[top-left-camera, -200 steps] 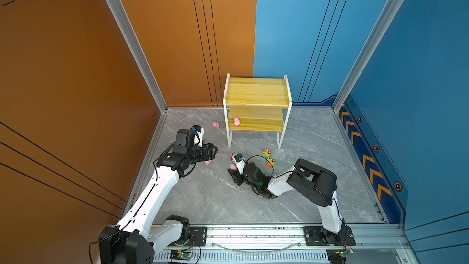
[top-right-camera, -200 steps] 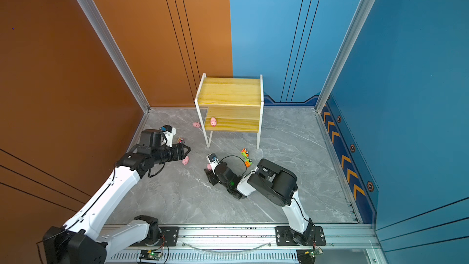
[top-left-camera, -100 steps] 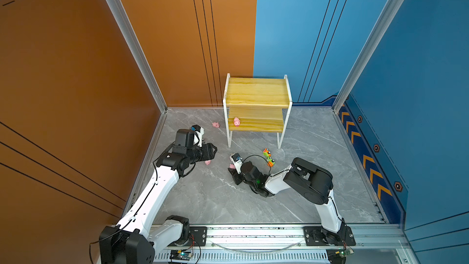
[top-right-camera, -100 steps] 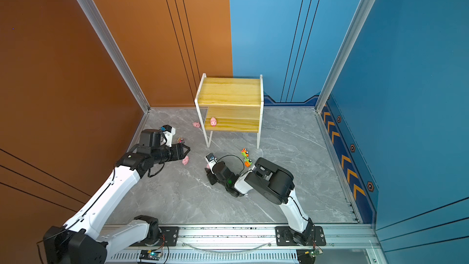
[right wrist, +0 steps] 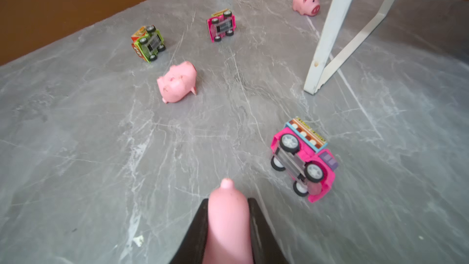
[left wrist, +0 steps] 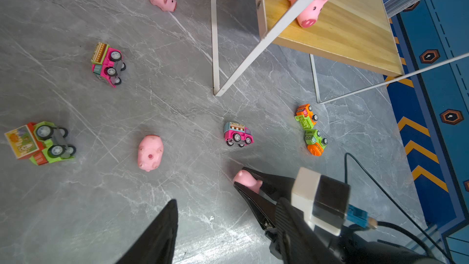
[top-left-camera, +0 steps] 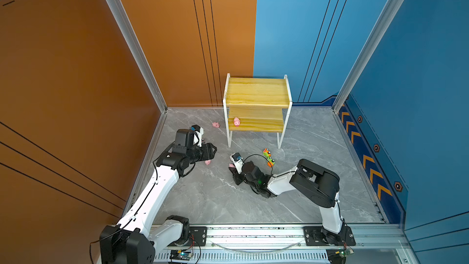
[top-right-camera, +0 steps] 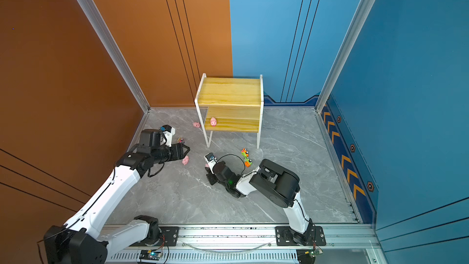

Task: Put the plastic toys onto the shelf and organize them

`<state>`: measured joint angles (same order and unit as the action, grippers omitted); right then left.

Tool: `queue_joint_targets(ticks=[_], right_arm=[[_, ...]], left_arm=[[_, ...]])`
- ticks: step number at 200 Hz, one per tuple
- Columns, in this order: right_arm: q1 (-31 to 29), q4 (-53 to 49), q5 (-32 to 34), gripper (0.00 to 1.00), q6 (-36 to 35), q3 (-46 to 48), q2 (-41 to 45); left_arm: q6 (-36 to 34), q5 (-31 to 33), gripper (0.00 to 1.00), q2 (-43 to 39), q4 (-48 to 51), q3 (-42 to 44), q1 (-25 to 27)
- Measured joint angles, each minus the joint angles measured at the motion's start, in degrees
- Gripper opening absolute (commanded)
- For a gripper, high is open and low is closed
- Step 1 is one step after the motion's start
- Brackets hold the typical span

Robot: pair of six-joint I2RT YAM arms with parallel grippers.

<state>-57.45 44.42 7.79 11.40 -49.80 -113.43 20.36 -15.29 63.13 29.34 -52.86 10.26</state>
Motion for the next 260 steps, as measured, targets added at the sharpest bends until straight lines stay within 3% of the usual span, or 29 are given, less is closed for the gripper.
queue_joint_targets(ticks=[76, 127, 260], right_arm=[[4.5, -2.9, 2.8, 0.25, -1.1, -4.0, 9.0], [8.4, -6.0, 6.5, 0.26, -3.0, -10.7, 9.0], [10.2, -6.8, 20.6, 0.26, -5.7, -19.5, 2.1]], left_arm=[[0.0, -0.2, 0.63, 0.0, 0.0, 0.0, -1.3], [0.0, -0.2, 0.63, 0.0, 0.0, 0.0, -1.5], [0.0, -0.4, 0.63, 0.0, 0.0, 0.0, -1.6]])
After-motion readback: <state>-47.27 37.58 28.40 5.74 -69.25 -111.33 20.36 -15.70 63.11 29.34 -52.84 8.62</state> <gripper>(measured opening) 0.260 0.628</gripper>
